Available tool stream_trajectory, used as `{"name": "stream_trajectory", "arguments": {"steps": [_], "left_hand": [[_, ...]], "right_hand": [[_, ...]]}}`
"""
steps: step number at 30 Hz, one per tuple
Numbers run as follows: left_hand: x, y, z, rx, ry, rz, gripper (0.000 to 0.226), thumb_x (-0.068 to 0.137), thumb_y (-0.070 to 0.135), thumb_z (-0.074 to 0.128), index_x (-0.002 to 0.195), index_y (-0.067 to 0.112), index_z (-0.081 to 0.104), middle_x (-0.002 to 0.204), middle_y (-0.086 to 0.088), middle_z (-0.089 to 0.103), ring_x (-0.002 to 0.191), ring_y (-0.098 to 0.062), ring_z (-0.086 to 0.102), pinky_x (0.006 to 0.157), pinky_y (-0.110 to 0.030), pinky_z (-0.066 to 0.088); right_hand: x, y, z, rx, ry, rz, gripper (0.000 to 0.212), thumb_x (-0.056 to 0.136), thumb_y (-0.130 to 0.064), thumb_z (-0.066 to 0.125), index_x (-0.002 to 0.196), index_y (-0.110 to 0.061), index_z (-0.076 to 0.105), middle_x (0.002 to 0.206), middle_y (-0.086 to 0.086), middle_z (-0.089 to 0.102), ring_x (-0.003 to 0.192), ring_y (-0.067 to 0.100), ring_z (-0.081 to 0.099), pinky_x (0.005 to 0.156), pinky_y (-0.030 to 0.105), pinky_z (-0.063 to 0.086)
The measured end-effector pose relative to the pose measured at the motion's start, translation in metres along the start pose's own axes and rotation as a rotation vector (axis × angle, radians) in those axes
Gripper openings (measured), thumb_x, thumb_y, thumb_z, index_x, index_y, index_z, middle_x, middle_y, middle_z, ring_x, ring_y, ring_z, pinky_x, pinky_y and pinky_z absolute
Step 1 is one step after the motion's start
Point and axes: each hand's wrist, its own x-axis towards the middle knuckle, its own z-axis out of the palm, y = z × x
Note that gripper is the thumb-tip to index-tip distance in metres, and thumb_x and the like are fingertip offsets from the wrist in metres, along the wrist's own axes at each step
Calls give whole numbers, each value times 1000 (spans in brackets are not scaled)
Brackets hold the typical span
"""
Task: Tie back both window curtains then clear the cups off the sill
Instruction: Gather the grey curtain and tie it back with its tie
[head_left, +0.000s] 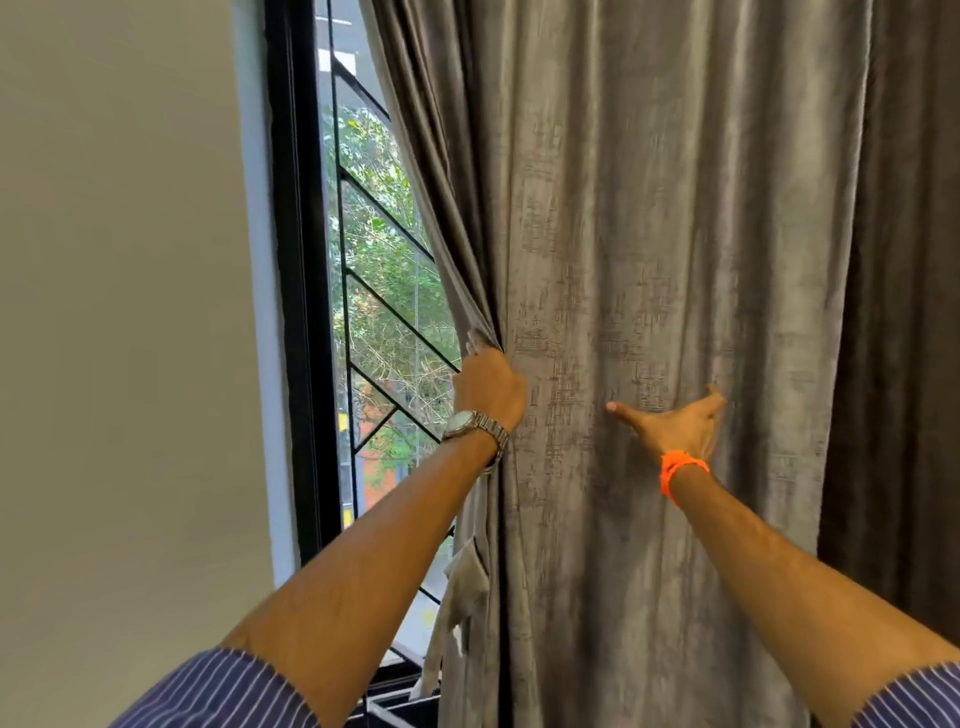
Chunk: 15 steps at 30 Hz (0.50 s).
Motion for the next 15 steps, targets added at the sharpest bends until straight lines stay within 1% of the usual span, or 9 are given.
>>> {"name": "stream_trajectory", "arguments": {"steps": [2,4,5,6,8,9,10,13,15], "left_hand": [[0,1,2,9,-6,7,49,96,12,45,136,-15,38,78,-8,58,58,-16,43,70,-37,49],[1,3,3,18,-2,14,50,97,10,43,141,-13,32,63,1,45,49,-10,37,56,-25,41],[1,5,4,16,3,18,52,98,9,42,143,-12,28,62,1,44,48,-10,38,51,-22,37],[2,6,5,9,5,19,57,98,9,43,146,-12,22,65,-2,51,51,-13,45,50,-22,36],[4,7,9,-5,4,11,66,97,9,44,151,-7,8,87,-13,66,72,-26,62,60,-29,43],[5,7,11,-6,6,6,68,97,9,44,151,-5,5,97,-18,67,82,-32,65,65,-34,45],[6,8,13,-6,4,1,69,96,8,44,152,-4,5,100,-20,67,87,-35,66,66,-36,46],[6,7,13,-8,-17,-12,67,97,7,44,152,-4,7,95,-18,67,78,-30,62,58,-31,41],[5,6,10,-1,-18,-7,64,98,8,43,152,-4,9,92,-15,65,72,-26,57,54,-28,38]], "right_hand": [[4,2,6,45,-33,7,129,50,-43,93,148,-9,16,146,21,41,132,39,44,110,52,37],[5,4,9,79,-47,2,112,58,-34,91,145,-5,26,133,19,55,120,37,55,104,48,44],[6,6,11,80,-51,-9,100,63,-29,89,142,-4,33,127,18,59,114,35,59,102,46,46],[6,5,11,70,-50,-28,87,68,-23,86,139,-3,40,121,18,63,109,34,61,99,44,48],[3,3,13,39,-48,-75,61,74,-14,80,129,-2,54,108,17,67,97,31,65,95,42,51],[0,2,14,25,-45,-100,53,75,-13,77,123,-2,59,98,14,68,90,29,65,92,42,52],[-4,0,13,4,-41,-122,47,75,-15,76,118,-2,63,90,11,67,84,27,64,88,41,54],[-16,-5,10,-41,5,-183,43,71,-30,72,105,-5,69,82,8,68,80,27,64,73,34,52],[-24,-12,5,-34,30,-194,30,71,-29,70,91,-6,70,76,7,68,72,24,61,63,28,42]]}}
